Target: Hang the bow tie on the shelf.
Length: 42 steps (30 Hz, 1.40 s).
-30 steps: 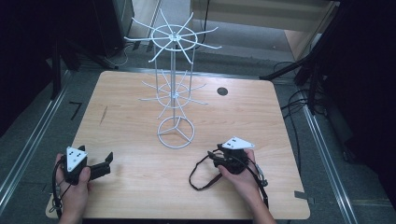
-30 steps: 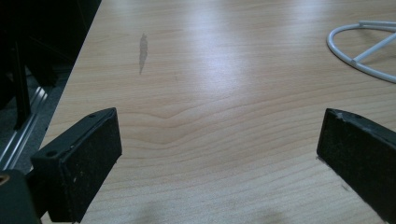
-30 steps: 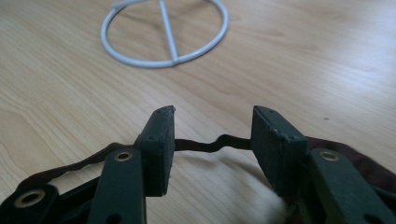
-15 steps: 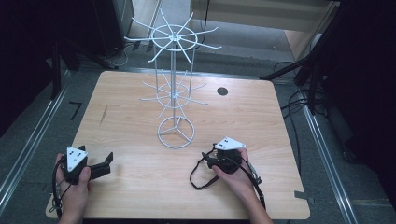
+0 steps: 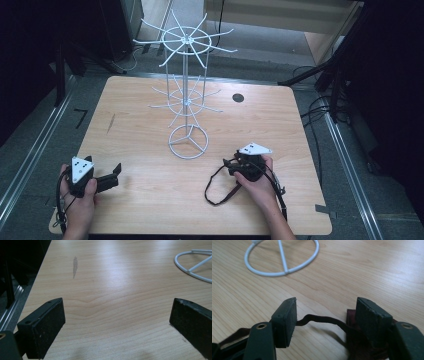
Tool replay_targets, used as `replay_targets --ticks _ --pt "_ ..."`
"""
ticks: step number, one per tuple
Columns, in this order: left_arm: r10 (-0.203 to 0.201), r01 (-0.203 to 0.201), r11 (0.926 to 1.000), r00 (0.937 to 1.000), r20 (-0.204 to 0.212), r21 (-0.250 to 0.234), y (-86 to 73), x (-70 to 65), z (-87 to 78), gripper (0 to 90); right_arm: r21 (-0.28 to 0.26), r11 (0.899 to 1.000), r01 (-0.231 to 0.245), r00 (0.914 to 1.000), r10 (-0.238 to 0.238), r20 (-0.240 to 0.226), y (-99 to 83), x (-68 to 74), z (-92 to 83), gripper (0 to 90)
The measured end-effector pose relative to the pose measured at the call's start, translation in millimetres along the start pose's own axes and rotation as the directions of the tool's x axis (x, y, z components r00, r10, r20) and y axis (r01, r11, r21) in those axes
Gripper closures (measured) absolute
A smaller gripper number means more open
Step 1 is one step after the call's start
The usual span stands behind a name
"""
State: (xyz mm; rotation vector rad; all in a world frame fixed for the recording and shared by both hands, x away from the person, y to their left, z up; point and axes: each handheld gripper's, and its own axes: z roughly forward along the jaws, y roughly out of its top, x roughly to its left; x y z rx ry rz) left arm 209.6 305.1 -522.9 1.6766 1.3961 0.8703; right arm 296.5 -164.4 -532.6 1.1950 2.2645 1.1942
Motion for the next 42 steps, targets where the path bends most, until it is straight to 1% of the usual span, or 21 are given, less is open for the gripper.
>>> replay_targets --ticks 3,8,10,12,13,15,16,17,18,24,28,30,31,32,33,34,35,37,40,41,42 --pt "0.002 -0.002 1.0 1.0 0.003 0.001 0.0 0.1 -0.1 0.8 0.015 1.0 0.007 1.0 -0.007 0.001 -2.3 -4.3 0.2 37.3" --pt "-0.001 0.001 1.0 1.0 0.005 0.002 0.0 0.5 0.0 0.8 0.056 0.998 0.028 0.9989 -0.03 0.036 -6.3 -4.2 -0.2 43.8" --pt "-0.002 0.002 1.0 1.0 0.007 0.002 0.0 0.5 0.0 0.8 0.075 0.996 0.056 0.9961 -0.06 0.064 -9.2 -2.8 -1.4 52.9" --pt "-0.002 0.002 1.0 1.0 0.006 0.002 0.0 0.4 0.0 0.8 0.078 0.995 0.059 0.9958 -0.065 0.065 -9.5 -2.6 -2.1 54.1" --pt "-0.001 0.001 1.0 1.0 0.007 0.001 0.0 0.5 0.0 0.8 0.084 0.994 0.065 0.9959 -0.07 0.057 -10.2 -2.5 -4.8 60.9" --pt "-0.003 0.003 1.0 1.0 0.008 0.004 -0.1 0.5 0.0 0.8 0.09 0.993 0.075 0.9951 -0.081 0.057 -11.0 -3.2 -6.3 67.9" --pt "-0.002 0.002 1.0 1.0 0.008 0.004 -0.1 0.5 0.0 0.8 0.094 0.993 0.071 0.9951 -0.077 0.062 -11.7 -3.6 -7.5 72.6" --pt "-0.002 0.002 1.0 1.0 0.008 0.004 -0.1 0.5 0.0 0.9 0.094 0.993 0.071 0.9951 -0.077 0.062 -11.7 -3.6 -7.5 72.6" --pt "-0.001 0.001 1.0 1.0 0.008 0.004 -0.1 0.5 0.0 0.8 0.09 0.995 0.052 0.9961 -0.058 0.067 -12.8 -5.6 -9.1 79.7" --pt "-0.003 0.003 1.0 1.0 0.009 0.004 -0.1 0.6 0.1 0.8 0.079 0.997 0.011 0.9985 -0.015 0.052 -13.9 -7.4 -13.1 86.6" --pt "-0.003 0.003 1.0 0.9999 0.01 0.006 0.0 0.8 0.0 0.8 0.071 0.997 0.01 0.999 -0.014 0.042 -14.1 -6.9 -13.2 81.4" --pt "-0.004 0.004 1.0 0.9999 0.013 0.006 0.0 1.0 0.1 0.9 0.055 0.998 0.033 0.9962 -0.038 0.079 -14.0 -3.4 -13.0 53.9" --pt "-0.004 0.004 1.0 0.9999 0.013 0.006 0.0 1.0 0.1 0.8 0.055 0.998 0.033 0.9962 -0.038 0.079 -14.0 -3.4 -13.0 53.9" --pt "-0.005 0.005 1.0 0.9999 0.014 0.006 0.0 1.1 0.0 0.9 0.039 0.998 0.048 0.9948 -0.052 0.088 -13.1 -1.7 -16.0 47.4" --pt "-0.005 0.005 1.0 0.9999 0.014 0.006 0.0 1.1 0.0 0.9 0.039 0.998 0.048 0.9948 -0.052 0.088 -13.1 -1.7 -16.0 47.4" --pt "-0.004 0.003 0.9999 0.9999 0.015 0.01 0.2 1.3 -0.1 0.8 0.003 0.999 0.055 0.9936 -0.055 0.099 -10.6 0.5 -22.9 46.7" --pt "-0.004 0.004 0.9999 0.9999 0.015 0.011 0.2 1.3 -0.2 0.9 -0.008 0.998 0.055 0.9937 -0.054 0.098 -9.6 2.0 -25.6 46.9" --pt "-0.004 0.004 0.9999 0.9999 0.015 0.012 0.3 1.4 -0.2 0.9 -0.029 0.998 0.064 0.9942 -0.061 0.089 -7.0 5.6 -30.5 51.3" --pt "-0.004 0.004 0.9999 0.9999 0.015 0.012 0.3 1.3 -0.1 0.9 -0.013 0.996 0.089 0.996 -0.088 0.014 -5.4 17.2 -31.1 55.2" --pt "-0.004 0.004 0.9999 0.9999 0.015 0.012 0.3 1.3 -0.1 0.9 -0.013 0.996 0.089 0.996 -0.088 0.014 -5.4 17.2 -31.1 55.2" --pt "-0.004 0.004 0.9999 0.9999 0.014 0.013 0.3 1.4 -0.2 0.9 0.006 0.994 0.106 0.9934 -0.106 -0.044 -6.8 25.4 -27.1 55.5"
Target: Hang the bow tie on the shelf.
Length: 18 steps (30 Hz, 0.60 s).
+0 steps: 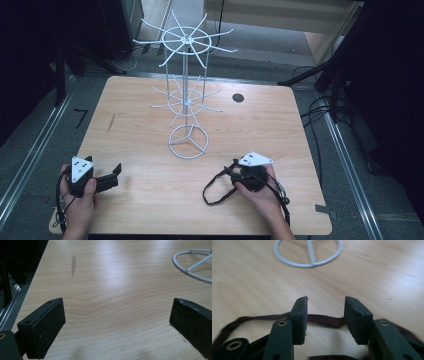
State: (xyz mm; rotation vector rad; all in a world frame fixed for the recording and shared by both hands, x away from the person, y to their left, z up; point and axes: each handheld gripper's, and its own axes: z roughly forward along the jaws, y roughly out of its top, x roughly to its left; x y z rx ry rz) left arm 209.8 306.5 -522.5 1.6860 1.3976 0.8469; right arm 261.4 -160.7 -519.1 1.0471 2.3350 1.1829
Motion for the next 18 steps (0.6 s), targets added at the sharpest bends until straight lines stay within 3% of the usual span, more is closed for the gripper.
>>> replay_targets --ticks 2,4,6,11,18 --pt "-0.001 0.001 1.0 1.0 0.001 0.0 0.0 0.0 0.0 0.9 0.007 1.0 0.008 0.9996 -0.007 -0.028 -0.5 4.5 2.3 56.1" --pt "-0.005 0.005 1.0 1.0 0.003 -0.001 0.0 0.2 0.2 0.8 0.02 0.999 0.046 0.9955 -0.045 -0.084 -1.4 18.1 9.4 57.6" --pt "-0.005 0.005 1.0 1.0 0.003 -0.001 0.0 0.3 0.2 0.9 0.024 0.999 0.045 0.9937 -0.043 -0.104 -2.0 21.6 11.8 58.0" --pt "-0.006 0.006 1.0 1.0 0.005 -0.002 0.0 0.7 0.4 0.9 0.032 0.999 0.025 0.9928 -0.021 -0.118 -3.9 24.4 16.9 56.0" --pt "-0.01 0.01 1.0 0.9999 0.005 -0.002 0.0 1.1 0.5 0.9 0.084 0.996 0.035 0.9959 -0.028 -0.086 -7.1 27.2 25.3 54.5"
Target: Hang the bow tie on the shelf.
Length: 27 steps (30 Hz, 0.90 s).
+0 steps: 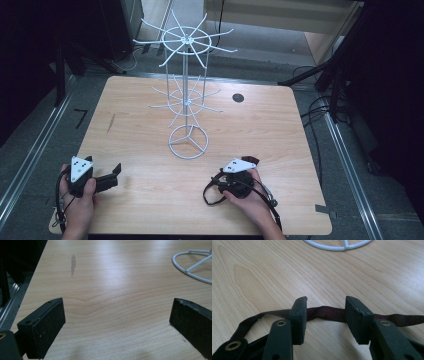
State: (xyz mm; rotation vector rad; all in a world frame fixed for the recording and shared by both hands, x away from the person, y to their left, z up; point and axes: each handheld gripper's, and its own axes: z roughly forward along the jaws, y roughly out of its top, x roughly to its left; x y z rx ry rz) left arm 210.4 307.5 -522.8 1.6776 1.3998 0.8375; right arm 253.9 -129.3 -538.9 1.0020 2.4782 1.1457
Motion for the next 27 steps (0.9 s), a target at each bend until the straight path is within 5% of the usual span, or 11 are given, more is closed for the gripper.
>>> replay_targets --ticks 5,11,21,27 --pt "0.0 0.0 1.0 1.0 -0.001 0.0 -0.1 -0.1 0.0 0.9 0.016 1.0 0.026 0.9995 -0.026 0.019 0.5 2.1 -0.6 58.7" --pt "0.002 -0.002 1.0 1.0 -0.001 -0.001 -0.1 -0.2 -0.1 0.9 0.022 1.0 -0.02 0.9981 0.018 0.058 0.7 -4.1 -3.0 88.7" --pt "0.002 -0.002 1.0 1.0 0.003 0.001 0.0 -0.1 0.1 0.9 0.103 0.992 -0.079 0.9959 0.074 0.053 7.9 -8.8 -8.2 90.0" --pt "0.003 -0.003 1.0 1.0 0.002 0.0 0.0 -0.4 0.1 0.9 0.071 0.994 -0.082 0.9955 0.079 0.053 16.8 -9.2 -19.9 90.0"
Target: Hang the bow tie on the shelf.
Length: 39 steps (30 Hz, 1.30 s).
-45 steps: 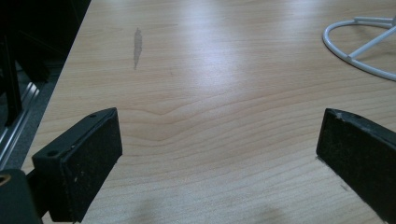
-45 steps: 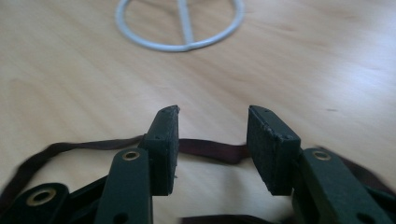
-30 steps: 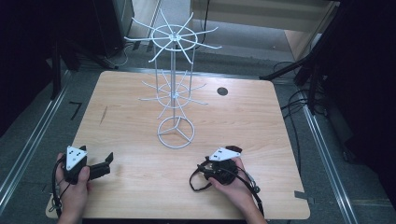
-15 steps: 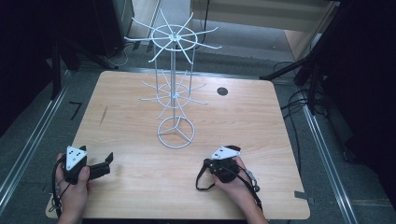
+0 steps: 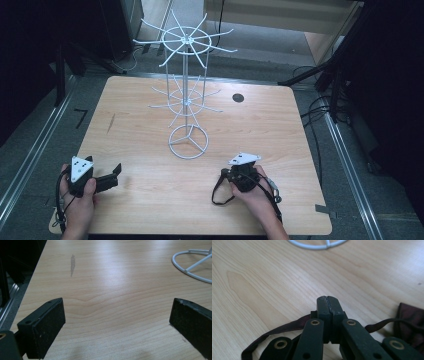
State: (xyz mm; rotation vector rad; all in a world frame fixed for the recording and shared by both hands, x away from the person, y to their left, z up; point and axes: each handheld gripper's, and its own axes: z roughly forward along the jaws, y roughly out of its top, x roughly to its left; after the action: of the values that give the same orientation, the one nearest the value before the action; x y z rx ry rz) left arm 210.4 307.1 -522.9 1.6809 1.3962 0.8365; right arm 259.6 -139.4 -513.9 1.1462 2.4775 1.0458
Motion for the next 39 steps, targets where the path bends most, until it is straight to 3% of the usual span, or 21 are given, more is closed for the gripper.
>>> replay_targets --ticks 2,8,11,12,14,22,25,29,30,31,34,37,38,39 --pt "0.0 0.0 1.0 1.0 0.0 0.0 0.0 0.0 0.0 0.9 -0.008 1.0 -0.002 1.0 0.002 -0.001 1.1 0.1 -2.2 90.0" --pt "0.001 -0.001 1.0 1.0 0.0 0.003 0.1 -0.2 -0.3 0.9 -0.106 0.994 -0.014 0.9999 0.014 0.007 8.3 -0.4 -15.7 90.0" --pt "0.001 -0.001 1.0 1.0 -0.001 0.002 0.1 -0.3 -0.3 0.9 -0.149 0.989 -0.015 0.9999 0.015 0.004 9.7 -0.3 -19.7 90.0" --pt "0.001 -0.001 1.0 1.0 -0.001 0.002 0.0 -0.3 -0.3 0.9 -0.19 0.981 -0.026 0.9996 0.027 -0.001 10.0 0.2 -22.5 90.0" --pt "0.001 -0.001 1.0 1.0 -0.002 0.002 0.0 -0.4 -0.3 0.9 -0.2 0.979 -0.028 0.9996 0.028 -0.004 10.0 0.2 -23.5 90.0" --pt "0.005 -0.005 1.0 1.0 -0.003 0.002 0.1 -0.5 -0.2 0.9 -0.348 0.937 -0.036 0.999 0.043 0.012 13.8 2.6 -37.4 90.0" --pt "0.007 -0.007 1.0 1.0 -0.003 0.003 0.1 -0.6 -0.4 0.9 -0.375 0.926 -0.036 0.999 0.044 0.012 15.2 2.9 -40.0 90.0" --pt "0.008 -0.008 1.0 1.0 -0.003 0.003 0.1 -0.8 -0.2 0.9 -0.438 0.899 -0.025 0.999 0.038 0.022 21.0 5.9 -46.8 90.0" --pt "0.008 -0.008 1.0 1.0 -0.003 0.003 0.1 -0.8 -0.2 0.9 -0.438 0.899 -0.025 0.999 0.038 0.022 21.0 5.9 -46.8 90.0" --pt "0.009 -0.009 1.0 0.9999 -0.005 0.002 0.0 -0.9 0.0 0.9 -0.462 0.887 -0.024 0.999 0.038 0.022 23.9 7.1 -48.5 90.0" --pt "0.009 -0.009 1.0 0.9999 -0.006 0.001 0.0 -1.0 -0.1 0.9 -0.5 0.866 -0.027 0.9987 0.045 0.024 28.8 8.7 -51.6 90.0" --pt "0.008 -0.008 1.0 1.0 -0.005 0.001 0.0 -1.0 -0.1 0.9 -0.526 0.85 -0.035 0.9983 0.054 0.021 34.2 8.6 -54.6 90.0" --pt "0.008 -0.008 1.0 1.0 -0.004 0.001 0.0 -0.9 -0.2 0.9 -0.526 0.85 -0.035 0.9983 0.054 0.021 34.2 8.6 -54.6 90.0" --pt "0.008 -0.008 1.0 1.0 -0.002 0.003 0.1 -0.7 -0.3 0.9 -0.543 0.839 -0.037 0.9982 0.057 0.021 39.1 7.6 -57.3 90.0"
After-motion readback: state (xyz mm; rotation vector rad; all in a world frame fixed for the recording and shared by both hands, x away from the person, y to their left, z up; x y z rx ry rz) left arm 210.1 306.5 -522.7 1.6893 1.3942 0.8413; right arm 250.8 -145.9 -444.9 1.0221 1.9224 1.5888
